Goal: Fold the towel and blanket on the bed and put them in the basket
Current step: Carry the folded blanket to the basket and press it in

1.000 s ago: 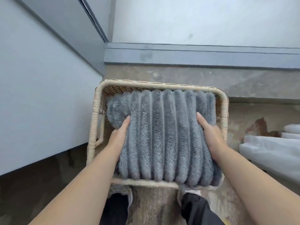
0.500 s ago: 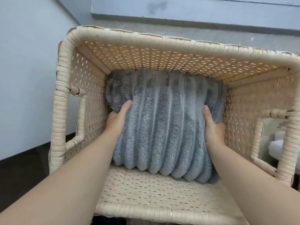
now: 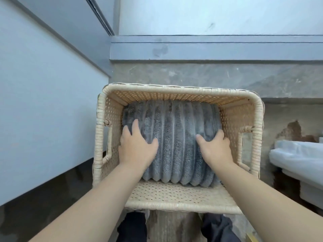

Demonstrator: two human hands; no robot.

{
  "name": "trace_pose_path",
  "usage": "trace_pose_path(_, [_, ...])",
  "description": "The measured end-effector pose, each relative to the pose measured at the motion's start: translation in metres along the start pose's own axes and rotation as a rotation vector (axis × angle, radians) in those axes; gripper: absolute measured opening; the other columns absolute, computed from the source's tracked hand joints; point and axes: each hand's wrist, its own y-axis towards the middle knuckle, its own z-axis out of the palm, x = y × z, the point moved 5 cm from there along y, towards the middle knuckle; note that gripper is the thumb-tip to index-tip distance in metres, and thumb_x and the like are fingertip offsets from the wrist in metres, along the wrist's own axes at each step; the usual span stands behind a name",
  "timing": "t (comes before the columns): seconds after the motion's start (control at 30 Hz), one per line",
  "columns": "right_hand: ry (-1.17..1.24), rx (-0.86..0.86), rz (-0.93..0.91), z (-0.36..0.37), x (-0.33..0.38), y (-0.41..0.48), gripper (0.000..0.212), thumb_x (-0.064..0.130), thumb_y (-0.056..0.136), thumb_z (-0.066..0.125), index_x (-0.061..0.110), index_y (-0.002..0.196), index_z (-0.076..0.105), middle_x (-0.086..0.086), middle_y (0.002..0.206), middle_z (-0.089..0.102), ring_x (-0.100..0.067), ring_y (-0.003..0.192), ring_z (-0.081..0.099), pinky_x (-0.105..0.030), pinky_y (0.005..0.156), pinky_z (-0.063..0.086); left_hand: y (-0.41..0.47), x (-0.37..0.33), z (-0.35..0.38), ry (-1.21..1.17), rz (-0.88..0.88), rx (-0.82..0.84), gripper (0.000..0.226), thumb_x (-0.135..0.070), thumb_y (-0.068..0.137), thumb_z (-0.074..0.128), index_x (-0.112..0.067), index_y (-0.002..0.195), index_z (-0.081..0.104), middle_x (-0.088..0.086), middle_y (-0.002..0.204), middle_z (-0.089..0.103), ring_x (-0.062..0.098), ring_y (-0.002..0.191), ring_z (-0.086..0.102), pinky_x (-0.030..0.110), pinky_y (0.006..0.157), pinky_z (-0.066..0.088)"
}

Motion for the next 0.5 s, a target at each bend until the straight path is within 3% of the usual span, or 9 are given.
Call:
trace_pose_path(0.1, [-0.425,0.024,-0.403,0.006,0.016,-0.027,0.124,0.07,0.069,0.066,0.036,0.146,-0.024,-0.012,0.155,-0.03,-0.035,0.147,-0.011,-0.051,0.117,0.013,-0.01,-0.028,0.006,0.414,0.297,0.109,0.13,-0.066,0.063,0.072,-0.044,0.14,-0.03,0.006,0.154,-0.03,0.034,0.145,-0.019,0.061,0.113,0.004])
trace_pose_path(0.2, [-0.802,0.083,-0.684,0.022,0.018,-0.027,0.147,0.066,0.061,0.075,0.034,0.127,-0.052,-0.013,0.131,-0.06,-0.039,0.136,-0.038,-0.054,0.115,-0.008,0.006,-0.03,0.021,0.723,0.389,0.164,0.149,-0.07,0.052,0.076,-0.038,0.127,-0.049,0.012,0.146,-0.042,0.039,0.139,-0.032,0.066,0.109,-0.004])
trace_pose_path(0.37, [-0.933,0.22,-0.578,0.049,0.012,0.022,0.155,0.073,0.048,0.077,0.038,0.116,-0.058,-0.01,0.116,-0.068,-0.045,0.135,-0.037,-0.059,0.113,-0.008,0.047,-0.006,0.062,0.822,0.35,0.33,0.153,-0.073,0.049,0.076,-0.038,0.115,-0.058,0.013,0.138,-0.053,0.041,0.138,-0.032,0.067,0.109,0.004])
trace_pose_path(0.5, [-0.965,0.291,-0.57,0.078,-0.001,0.053,0.156,0.076,0.044,0.076,0.042,0.114,-0.059,-0.006,0.115,-0.07,-0.04,0.128,-0.046,-0.059,0.112,-0.01,0.07,0.017,0.098,0.794,0.298,0.351,0.153,-0.072,0.052,0.076,-0.037,0.102,-0.065,0.01,0.113,-0.07,0.042,0.135,-0.037,0.066,0.111,0.008])
